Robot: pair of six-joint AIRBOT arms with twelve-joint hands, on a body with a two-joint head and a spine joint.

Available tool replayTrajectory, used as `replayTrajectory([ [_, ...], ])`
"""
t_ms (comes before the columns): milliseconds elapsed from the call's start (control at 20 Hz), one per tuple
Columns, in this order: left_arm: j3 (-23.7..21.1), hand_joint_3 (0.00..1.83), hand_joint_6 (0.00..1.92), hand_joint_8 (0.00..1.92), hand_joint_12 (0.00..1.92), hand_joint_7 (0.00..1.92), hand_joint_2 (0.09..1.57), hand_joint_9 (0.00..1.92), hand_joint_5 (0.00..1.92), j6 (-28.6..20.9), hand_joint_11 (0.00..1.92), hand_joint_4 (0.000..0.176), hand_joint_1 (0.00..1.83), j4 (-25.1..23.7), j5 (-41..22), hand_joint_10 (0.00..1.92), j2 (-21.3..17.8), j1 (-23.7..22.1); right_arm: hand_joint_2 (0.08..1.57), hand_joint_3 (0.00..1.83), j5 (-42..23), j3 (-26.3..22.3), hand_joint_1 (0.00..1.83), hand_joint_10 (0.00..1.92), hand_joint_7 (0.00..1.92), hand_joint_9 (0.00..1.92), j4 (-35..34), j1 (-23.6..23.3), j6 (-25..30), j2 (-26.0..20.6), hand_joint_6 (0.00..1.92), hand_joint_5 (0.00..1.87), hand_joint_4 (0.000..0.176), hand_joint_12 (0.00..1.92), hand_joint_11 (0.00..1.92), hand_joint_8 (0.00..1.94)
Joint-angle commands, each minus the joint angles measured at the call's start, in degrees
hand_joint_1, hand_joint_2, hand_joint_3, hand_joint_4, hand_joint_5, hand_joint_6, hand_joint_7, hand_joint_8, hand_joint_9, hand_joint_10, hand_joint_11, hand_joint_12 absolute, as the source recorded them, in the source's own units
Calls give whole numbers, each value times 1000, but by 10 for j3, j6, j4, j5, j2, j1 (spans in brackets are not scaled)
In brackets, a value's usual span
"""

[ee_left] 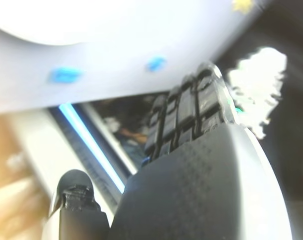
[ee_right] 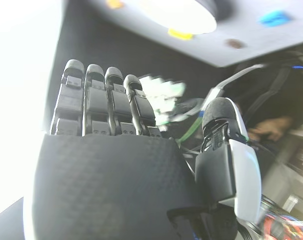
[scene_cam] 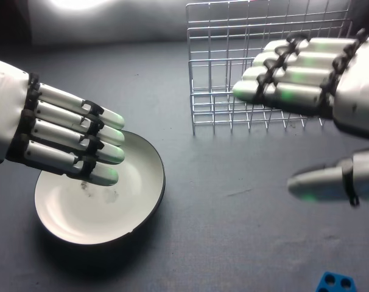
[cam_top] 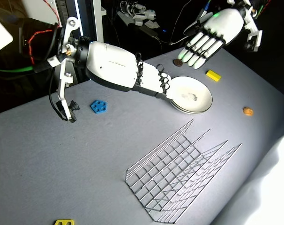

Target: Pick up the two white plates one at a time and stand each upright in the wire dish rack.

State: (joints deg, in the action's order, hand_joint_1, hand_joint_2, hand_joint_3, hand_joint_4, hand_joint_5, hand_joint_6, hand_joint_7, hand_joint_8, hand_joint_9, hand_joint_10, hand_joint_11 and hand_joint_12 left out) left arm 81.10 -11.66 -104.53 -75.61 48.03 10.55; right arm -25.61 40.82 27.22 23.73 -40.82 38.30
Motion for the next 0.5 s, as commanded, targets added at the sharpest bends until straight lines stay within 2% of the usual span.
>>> replayTrajectory([
  [0,3,1,1,0,0,0,1040,0,38,8,0,0,0,53,-14,0,1,0,1183,0,-100,-3,0,0,0,0,-10,-1,0,-2,0,0,0,0,0,0],
  [150,30,8,8,6,7,15,1056,0,56,33,16,0,0,70,-8,0,23,51,1186,1,-133,-5,0,0,0,0,-12,14,0,-1,0,0,0,0,0,0],
  [350,71,8,3,2,3,6,1059,0,47,58,6,0,0,93,11,0,58,122,1192,3,-118,-13,0,0,0,0,-12,16,-36,-1,0,0,0,0,0,0],
  [450,86,5,0,0,1,0,1054,0,32,77,2,0,0,98,18,0,71,154,1187,0,-114,-16,0,0,0,0,-12,15,-36,-1,0,0,0,0,0,0],
])
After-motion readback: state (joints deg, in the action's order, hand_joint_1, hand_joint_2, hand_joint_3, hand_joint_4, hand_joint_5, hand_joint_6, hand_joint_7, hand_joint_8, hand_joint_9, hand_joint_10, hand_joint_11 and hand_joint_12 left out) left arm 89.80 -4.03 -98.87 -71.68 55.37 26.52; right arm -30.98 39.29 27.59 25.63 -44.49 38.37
